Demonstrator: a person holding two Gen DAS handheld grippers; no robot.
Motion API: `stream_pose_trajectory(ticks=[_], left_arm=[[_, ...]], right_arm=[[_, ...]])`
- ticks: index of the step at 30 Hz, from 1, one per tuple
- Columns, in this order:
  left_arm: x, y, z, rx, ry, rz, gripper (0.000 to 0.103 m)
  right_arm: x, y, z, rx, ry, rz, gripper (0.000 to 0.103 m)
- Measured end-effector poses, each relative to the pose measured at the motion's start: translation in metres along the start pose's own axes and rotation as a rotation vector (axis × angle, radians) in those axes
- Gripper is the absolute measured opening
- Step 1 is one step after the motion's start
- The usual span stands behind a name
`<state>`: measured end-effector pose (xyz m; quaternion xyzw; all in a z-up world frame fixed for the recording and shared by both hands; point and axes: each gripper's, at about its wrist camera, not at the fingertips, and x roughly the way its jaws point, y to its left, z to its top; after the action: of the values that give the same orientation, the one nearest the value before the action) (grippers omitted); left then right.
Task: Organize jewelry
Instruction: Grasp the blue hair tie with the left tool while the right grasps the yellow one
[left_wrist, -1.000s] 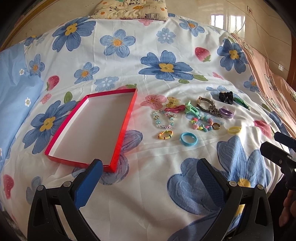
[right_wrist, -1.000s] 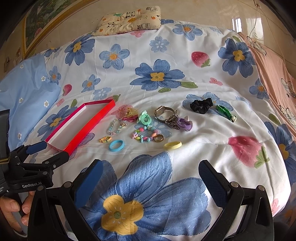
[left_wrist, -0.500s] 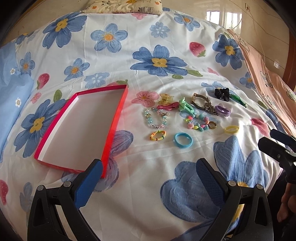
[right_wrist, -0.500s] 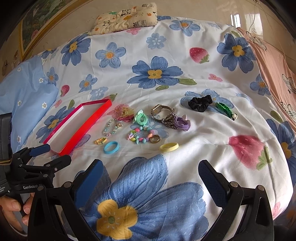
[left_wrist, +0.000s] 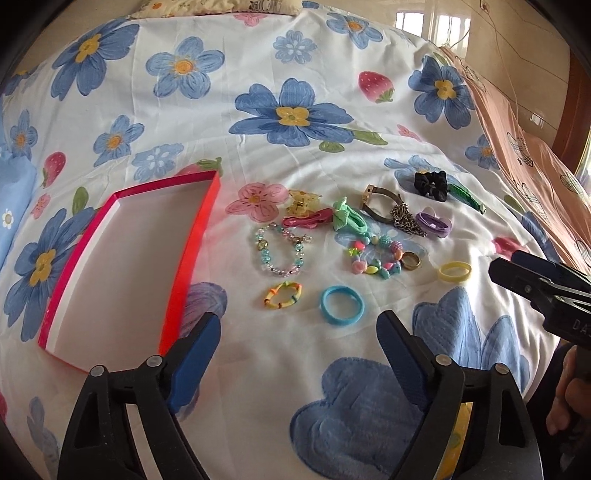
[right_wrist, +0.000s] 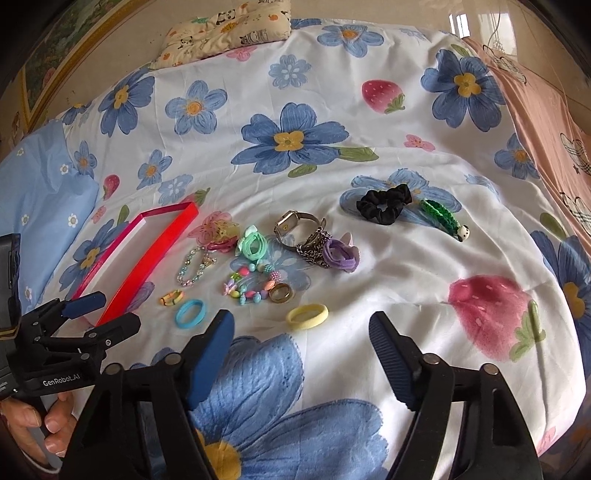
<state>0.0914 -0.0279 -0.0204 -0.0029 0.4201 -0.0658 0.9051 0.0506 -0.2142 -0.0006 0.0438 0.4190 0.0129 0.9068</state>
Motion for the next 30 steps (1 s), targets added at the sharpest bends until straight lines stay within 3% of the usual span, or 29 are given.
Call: stream_pose_trajectory(ticks=[2,11,13,16,18,21,30], left_arm=[[0.01,-0.002,0.004,0.004,0.017,-0.011,0.081],[0.06,-0.009,0.016,0.022,0.107,-0.05,0.079],[0.071,-0.008,0.015,0.019,0.128,-0.064,0.072],[0.08,-0.008,0.015,0.01,0.144,-0.076,0.049],[0.081,-0.006,0.016,0.007,0.143,-0.087,0.024],[0.081,-0.003,0.016,-0.005,0.137,-0.102,0.01],[0.045,0.017,0.008,-0.051,0.08,-0.112,0.006]], right_arm=[[0.007,-0.002,0.003,-0.004,0.015,-0.002,0.064],[0.049,-0.012,0.003,-0.003,0.128,-0.015,0.042],[0.057,-0.014,0.001,0.001,0.15,-0.013,0.038],[0.061,-0.017,-0.003,0.011,0.167,-0.007,0.023],[0.062,-0.018,-0.003,0.016,0.169,0.0,0.017],[0.059,-0.019,-0.002,0.029,0.16,0.016,0.008],[0.046,0.005,0.009,0.017,0.121,0.096,0.005]])
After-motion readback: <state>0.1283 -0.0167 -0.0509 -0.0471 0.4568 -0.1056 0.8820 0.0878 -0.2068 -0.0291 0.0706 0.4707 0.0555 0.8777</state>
